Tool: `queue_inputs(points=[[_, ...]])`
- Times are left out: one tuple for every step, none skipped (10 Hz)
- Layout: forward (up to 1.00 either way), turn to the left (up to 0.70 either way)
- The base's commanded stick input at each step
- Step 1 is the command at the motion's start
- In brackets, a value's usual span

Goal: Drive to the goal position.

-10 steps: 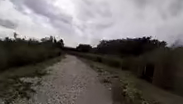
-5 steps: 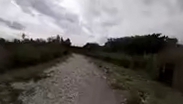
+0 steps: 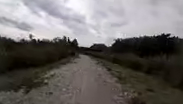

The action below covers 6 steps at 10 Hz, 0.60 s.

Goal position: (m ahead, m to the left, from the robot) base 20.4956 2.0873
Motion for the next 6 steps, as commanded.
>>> queue_inputs(points=[[0.85, 0.00], [0.85, 0.00], [0.85, 0.00], [0.85, 0.00], [0.85, 0.00], [0.85, 0.00]])
